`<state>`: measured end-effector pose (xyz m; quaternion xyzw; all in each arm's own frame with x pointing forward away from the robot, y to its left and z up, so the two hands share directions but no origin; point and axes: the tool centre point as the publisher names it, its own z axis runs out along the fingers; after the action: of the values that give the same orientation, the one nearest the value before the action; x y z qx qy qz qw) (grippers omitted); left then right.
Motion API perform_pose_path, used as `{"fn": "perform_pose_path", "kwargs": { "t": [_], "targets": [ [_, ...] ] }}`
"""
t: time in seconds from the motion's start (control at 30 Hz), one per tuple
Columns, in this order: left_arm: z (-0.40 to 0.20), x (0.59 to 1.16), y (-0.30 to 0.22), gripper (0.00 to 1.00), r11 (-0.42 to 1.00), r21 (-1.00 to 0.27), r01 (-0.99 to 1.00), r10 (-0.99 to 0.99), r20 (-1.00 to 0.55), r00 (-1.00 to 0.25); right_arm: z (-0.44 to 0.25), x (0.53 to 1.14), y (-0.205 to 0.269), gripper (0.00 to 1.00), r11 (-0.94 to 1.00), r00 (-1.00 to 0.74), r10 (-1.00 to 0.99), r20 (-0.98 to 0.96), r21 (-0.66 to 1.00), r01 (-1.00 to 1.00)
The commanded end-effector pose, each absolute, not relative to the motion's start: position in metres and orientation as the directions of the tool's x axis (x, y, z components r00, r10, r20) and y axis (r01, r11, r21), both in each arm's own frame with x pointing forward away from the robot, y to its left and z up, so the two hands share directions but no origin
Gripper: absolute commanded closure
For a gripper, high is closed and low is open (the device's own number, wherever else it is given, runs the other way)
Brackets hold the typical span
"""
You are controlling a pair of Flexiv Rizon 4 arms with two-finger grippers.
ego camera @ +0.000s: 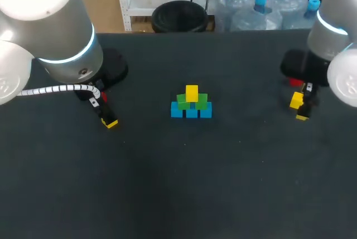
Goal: Place the blue cubes, place green cubes on the blue cubes, place the yellow cubes on the green cubes, then place the red cubes on the yellow cubes, and place purple cube on the red cubes.
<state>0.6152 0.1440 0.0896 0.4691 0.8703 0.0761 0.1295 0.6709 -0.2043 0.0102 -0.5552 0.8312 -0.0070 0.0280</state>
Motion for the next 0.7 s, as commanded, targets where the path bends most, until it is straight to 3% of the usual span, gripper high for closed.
{"fn": "perform_pose_path", "kwargs": {
  "t": [0.03, 0.27, 0.43, 0.5, 0.7],
  "targets": [
    [0.0899, 0.6166, 0.1449, 0.00, 0.546, 0.250, 0.799, 0.837, -0.154, -0.524, 0.0021, 0.6815, -0.2044, 0.00, 0.402, -0.400, -0.916, -0.036, -0.029, -0.915],
    [0.0899, 0.6166, 0.1449, 0.00, 0.546, 0.250, 0.799, 0.837, -0.154, -0.524, -0.0043, 0.6850, -0.2060, 0.00, 0.423, -0.422, -0.906, -0.021, -0.030, -0.906],
    [0.0899, 0.6166, 0.1449, 0.00, 0.546, 0.250, 0.799, 0.837, -0.154, -0.524, -0.0063, 0.6862, -0.2075, 0.19, 0.438, -0.437, -0.899, -0.031, -0.034, -0.899],
    [0.0899, 0.6166, 0.1449, 0.00, 0.546, 0.250, 0.799, 0.837, -0.154, -0.524, -0.0066, 0.6873, -0.2072, 0.37, 0.440, -0.439, -0.898, -0.034, -0.035, -0.897],
    [0.0899, 0.6166, 0.1449, 0.00, 0.546, 0.250, 0.799, 0.837, -0.154, -0.524, -0.0062, 0.6893, -0.2056, 0.53, 0.442, -0.441, -0.897, -0.042, -0.032, -0.896]
  ]
}}
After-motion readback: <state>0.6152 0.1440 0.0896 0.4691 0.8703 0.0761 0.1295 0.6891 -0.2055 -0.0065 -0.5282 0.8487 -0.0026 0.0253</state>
